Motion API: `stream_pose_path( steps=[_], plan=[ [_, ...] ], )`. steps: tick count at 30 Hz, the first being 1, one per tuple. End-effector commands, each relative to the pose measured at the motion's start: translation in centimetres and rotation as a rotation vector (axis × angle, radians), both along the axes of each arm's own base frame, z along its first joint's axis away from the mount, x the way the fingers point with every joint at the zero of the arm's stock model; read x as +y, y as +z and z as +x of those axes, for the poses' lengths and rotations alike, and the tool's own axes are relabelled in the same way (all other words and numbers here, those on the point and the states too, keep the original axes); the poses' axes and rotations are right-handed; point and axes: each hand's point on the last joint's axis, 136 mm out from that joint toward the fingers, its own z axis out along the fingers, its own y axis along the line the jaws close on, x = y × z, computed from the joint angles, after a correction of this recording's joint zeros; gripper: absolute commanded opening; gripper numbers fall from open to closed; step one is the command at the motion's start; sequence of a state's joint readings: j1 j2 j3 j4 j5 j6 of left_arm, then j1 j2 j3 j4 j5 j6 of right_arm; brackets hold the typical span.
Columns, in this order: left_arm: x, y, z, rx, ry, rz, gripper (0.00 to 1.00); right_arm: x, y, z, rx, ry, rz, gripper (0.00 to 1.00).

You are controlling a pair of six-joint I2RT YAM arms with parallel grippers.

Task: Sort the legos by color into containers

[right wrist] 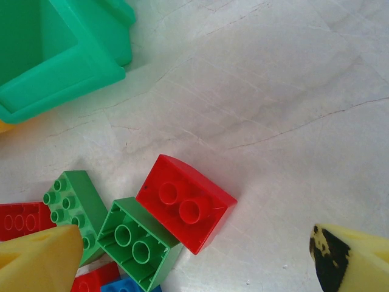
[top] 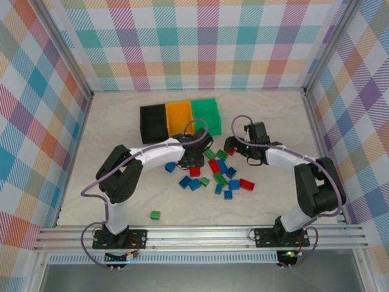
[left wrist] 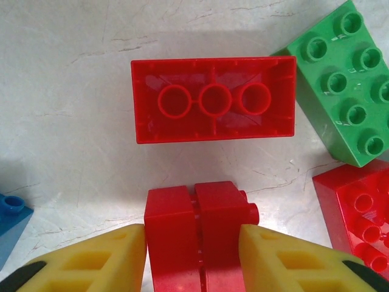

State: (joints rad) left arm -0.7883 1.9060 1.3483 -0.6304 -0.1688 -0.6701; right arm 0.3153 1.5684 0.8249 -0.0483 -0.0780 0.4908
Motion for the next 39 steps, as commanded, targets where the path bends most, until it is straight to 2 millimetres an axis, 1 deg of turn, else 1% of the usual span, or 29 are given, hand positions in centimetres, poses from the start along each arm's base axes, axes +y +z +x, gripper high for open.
stream_pose_path(
  steps=[1,7,10,12,17,21,24,27,29,30,34,36,39],
  plan=[
    [1.0,0.8,-0.2,-0.023,0.033,-0.005,0.45,0.1,0.3,0.5,0.003,-0.008,-0.001,0.96],
    [2.0,2.4,-0.4,-0.097,0.073,-0.043,0.48,0.3,0.1,0.5,0.012,-0.003,0.006,0.96],
    [2.7,2.5,-0.5,-0.104,0.085,-0.022,0.49,0.3,0.1,0.6,0.012,-0.004,0.006,0.96],
    [2.8,2.1,-0.6,-0.090,0.085,-0.010,0.49,0.3,0.1,0.6,0.013,-0.004,0.007,0.96],
    [2.0,0.7,-0.7,-0.045,0.071,-0.012,0.50,0.3,0.1,0.6,0.012,-0.004,0.005,0.96],
    [2.3,-0.2,-0.6,-0.026,0.082,0.025,0.49,0.1,0.1,0.6,0.010,-0.007,-0.001,0.96],
    [2.0,-1.0,-0.8,-0.001,0.075,0.023,0.49,0.1,0.2,0.5,0.009,-0.005,-0.004,0.96],
    [2.5,-1.9,-1.2,0.019,0.087,0.052,0.48,0.1,0.3,0.6,0.006,-0.007,-0.004,0.96],
    [2.9,-2.4,-1.4,0.026,0.098,0.061,0.46,0.1,0.3,0.6,0.006,-0.006,-0.007,0.96],
    [3.0,-2.6,-1.7,0.032,0.100,0.060,0.41,0.0,0.3,0.5,0.007,-0.007,-0.007,0.96],
    [3.6,-3.2,-2.6,0.054,0.110,0.067,0.30,0.0,0.3,0.5,0.007,-0.007,-0.008,0.96],
    [3.9,-3.5,-3.1,0.065,0.108,0.062,0.29,0.0,0.3,0.5,0.006,-0.008,-0.010,0.96],
    [4.0,-4.0,-4.0,0.096,0.092,0.063,0.32,-0.1,0.3,0.5,0.005,-0.010,-0.012,0.96]
  ],
)
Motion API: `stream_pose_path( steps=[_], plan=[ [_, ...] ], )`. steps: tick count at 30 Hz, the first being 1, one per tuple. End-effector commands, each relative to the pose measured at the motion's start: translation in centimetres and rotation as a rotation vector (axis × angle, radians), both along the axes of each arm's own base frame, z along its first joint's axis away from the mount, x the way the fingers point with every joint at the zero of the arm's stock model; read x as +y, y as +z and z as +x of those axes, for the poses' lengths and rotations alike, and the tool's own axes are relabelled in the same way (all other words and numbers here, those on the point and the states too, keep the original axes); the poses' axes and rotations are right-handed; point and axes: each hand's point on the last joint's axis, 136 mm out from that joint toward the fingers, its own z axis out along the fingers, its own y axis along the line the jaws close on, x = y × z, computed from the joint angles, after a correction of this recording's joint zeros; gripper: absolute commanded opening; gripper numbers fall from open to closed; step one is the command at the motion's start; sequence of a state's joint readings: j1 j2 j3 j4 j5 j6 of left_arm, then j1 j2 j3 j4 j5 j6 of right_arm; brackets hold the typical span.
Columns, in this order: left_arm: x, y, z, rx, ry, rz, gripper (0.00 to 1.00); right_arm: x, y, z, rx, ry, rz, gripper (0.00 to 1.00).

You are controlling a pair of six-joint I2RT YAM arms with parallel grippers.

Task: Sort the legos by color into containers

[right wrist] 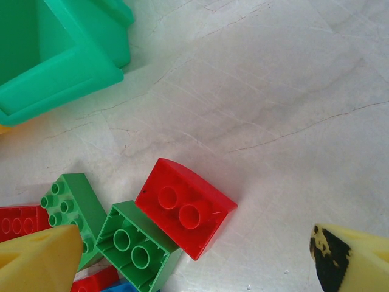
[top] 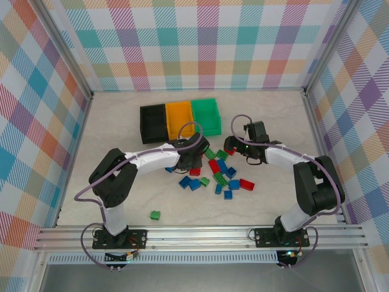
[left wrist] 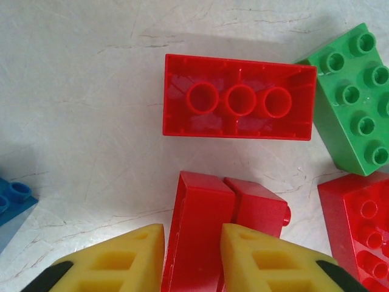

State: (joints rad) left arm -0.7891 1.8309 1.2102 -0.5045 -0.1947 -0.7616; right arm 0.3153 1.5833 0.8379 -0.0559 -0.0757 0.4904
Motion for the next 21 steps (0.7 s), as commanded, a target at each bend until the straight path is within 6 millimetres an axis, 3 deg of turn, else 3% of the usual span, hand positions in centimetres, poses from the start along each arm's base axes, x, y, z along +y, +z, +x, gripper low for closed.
stream_pose_path(
  steps=[1,7,11,14,21],
  plan=[
    [2.9,-3.9,-3.9,0.171,-0.016,0.125,0.33,-0.1,0.6,0.3,-0.004,-0.008,-0.007,0.96],
    [3.4,-5.6,-5.2,0.280,-0.072,0.258,0.39,-0.1,0.5,0.3,-0.003,-0.009,-0.007,0.96],
    [2.4,-6.6,-6.0,0.326,-0.088,0.200,0.42,-0.1,0.4,0.3,-0.002,-0.011,-0.010,0.96],
    [2.9,-6.9,-6.4,0.337,-0.073,0.195,0.42,-0.1,0.5,0.3,-0.004,-0.010,-0.011,0.96],
    [1.8,-8.2,-6.8,0.355,-0.004,-0.048,0.41,-0.1,0.5,0.3,-0.005,-0.011,-0.008,0.96]
  ],
)
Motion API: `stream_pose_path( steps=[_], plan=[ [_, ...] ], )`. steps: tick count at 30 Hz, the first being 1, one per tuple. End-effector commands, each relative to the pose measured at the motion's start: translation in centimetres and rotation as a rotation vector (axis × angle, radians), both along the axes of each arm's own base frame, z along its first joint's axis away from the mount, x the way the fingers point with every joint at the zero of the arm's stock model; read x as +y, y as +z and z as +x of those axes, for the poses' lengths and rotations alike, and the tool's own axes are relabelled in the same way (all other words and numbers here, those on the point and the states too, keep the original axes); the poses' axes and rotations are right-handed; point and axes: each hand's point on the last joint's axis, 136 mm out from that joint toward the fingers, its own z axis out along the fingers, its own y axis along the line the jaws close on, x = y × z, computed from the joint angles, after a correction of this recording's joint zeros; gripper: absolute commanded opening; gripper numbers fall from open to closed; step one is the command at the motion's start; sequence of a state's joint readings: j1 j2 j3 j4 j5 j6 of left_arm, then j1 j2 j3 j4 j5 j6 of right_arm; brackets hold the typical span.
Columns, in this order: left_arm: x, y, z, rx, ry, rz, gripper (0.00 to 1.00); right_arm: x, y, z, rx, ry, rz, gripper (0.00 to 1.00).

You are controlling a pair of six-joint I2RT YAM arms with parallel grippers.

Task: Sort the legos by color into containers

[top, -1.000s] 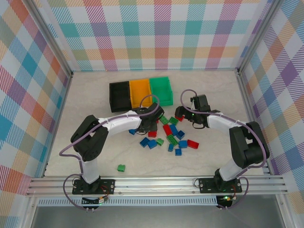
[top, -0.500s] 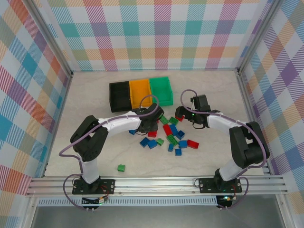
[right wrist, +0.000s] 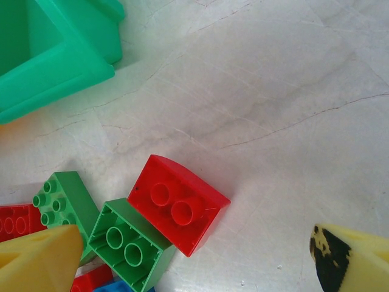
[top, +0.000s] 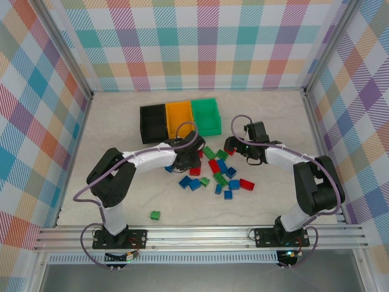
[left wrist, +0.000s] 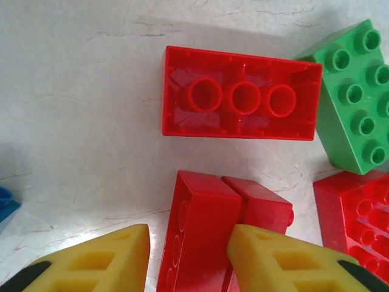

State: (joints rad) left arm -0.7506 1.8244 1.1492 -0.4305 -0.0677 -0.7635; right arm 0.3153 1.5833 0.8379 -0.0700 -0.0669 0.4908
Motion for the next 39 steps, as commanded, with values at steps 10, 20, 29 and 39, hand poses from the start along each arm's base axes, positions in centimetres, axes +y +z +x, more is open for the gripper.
stream_pose_path(
  steps=[10,20,29,39],
  plan=[
    [3.6,-6.5,-6.3,0.318,-0.100,0.356,0.42,-0.1,0.9,0.5,-0.020,-0.009,-0.005,0.96],
    [7.2,-5.3,-7.2,0.332,-0.136,0.609,0.41,0.0,0.8,0.5,-0.017,-0.008,0.000,0.96],
    [4.0,-7.2,-8.3,0.369,-0.132,0.344,0.40,0.0,0.8,0.5,-0.016,-0.009,0.002,0.96],
    [4.9,-6.1,-7.5,0.347,-0.113,0.411,0.40,-0.1,0.9,0.5,-0.018,-0.010,-0.001,0.96]
  ],
)
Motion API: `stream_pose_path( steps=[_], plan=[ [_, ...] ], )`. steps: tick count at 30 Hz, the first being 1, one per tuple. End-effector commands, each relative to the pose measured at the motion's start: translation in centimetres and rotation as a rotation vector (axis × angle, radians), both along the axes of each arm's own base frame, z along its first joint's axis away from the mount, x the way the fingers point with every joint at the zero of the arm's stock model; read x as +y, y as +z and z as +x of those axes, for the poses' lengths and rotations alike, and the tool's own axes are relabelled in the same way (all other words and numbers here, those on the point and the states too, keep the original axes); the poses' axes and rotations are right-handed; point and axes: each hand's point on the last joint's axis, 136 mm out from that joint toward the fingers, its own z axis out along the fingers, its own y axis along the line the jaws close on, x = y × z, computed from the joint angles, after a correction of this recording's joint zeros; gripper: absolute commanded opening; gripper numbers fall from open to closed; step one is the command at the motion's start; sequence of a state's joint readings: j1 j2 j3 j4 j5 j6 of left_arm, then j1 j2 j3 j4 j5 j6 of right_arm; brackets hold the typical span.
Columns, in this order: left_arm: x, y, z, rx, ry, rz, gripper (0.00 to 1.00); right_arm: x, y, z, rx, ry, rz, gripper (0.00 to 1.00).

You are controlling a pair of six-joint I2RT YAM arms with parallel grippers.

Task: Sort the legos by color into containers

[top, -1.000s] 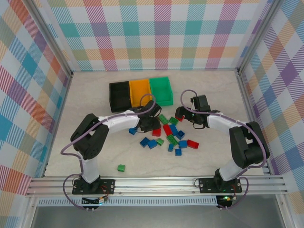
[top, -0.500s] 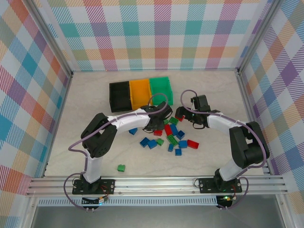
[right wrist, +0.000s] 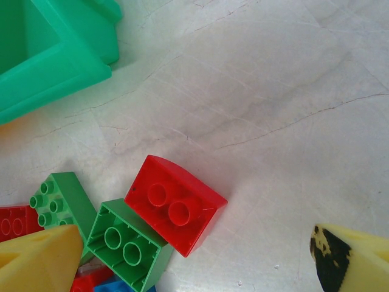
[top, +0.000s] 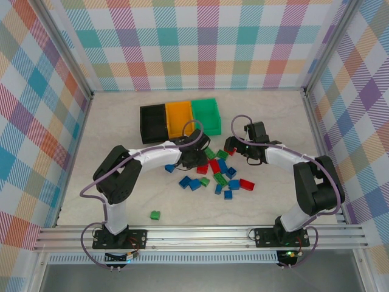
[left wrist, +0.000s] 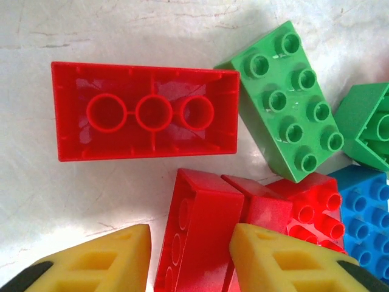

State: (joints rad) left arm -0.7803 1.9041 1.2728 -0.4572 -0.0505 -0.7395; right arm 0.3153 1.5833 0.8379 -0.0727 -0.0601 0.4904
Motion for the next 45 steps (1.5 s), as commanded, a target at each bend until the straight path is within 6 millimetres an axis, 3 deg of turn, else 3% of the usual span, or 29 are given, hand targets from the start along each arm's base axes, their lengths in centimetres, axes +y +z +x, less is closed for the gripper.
stream_pose_path(
  steps=[1,3,5,10,16,21,24,26,37,39,45],
  plan=[
    [8.8,-5.8,-8.3,0.323,-0.072,0.532,0.40,0.1,0.9,0.5,-0.019,-0.005,0.005,0.96],
    [9.8,-4.7,-8.2,0.316,-0.099,0.655,0.40,0.1,0.9,0.5,-0.018,-0.006,0.006,0.97],
    [9.8,-4.6,-8.5,0.334,-0.114,0.666,0.40,0.1,0.9,0.5,-0.017,-0.005,0.009,0.97],
    [6.4,-6.1,-9.2,0.355,-0.085,0.351,0.41,0.1,0.8,0.5,-0.015,-0.006,0.007,0.96],
    [5.3,-5.1,-9.1,0.344,-0.089,0.268,0.44,0.2,0.8,0.5,-0.013,-0.003,0.012,0.97],
    [8.2,-5.8,-10.3,0.378,-0.069,0.388,0.46,0.2,0.9,0.5,-0.017,-0.005,0.010,0.96],
    [11.2,-4.9,-10.2,0.361,-0.048,0.566,0.51,0.1,0.8,0.4,-0.017,-0.006,0.009,0.97],
    [12.2,-4.0,-10.0,0.351,-0.054,0.652,0.55,0.2,0.8,0.4,-0.014,-0.004,0.014,0.97],
    [5.6,-2.9,-8.5,0.293,-0.049,0.172,0.76,0.2,0.8,0.5,-0.013,-0.004,0.015,0.96],
    [5.5,-3.2,-8.5,0.312,-0.045,0.167,0.77,0.2,0.8,0.5,-0.011,-0.004,0.016,0.96],
    [8.7,-3.7,-8.7,0.342,-0.044,0.416,0.80,0.2,0.9,0.5,-0.015,-0.006,0.010,0.96]
  ],
)
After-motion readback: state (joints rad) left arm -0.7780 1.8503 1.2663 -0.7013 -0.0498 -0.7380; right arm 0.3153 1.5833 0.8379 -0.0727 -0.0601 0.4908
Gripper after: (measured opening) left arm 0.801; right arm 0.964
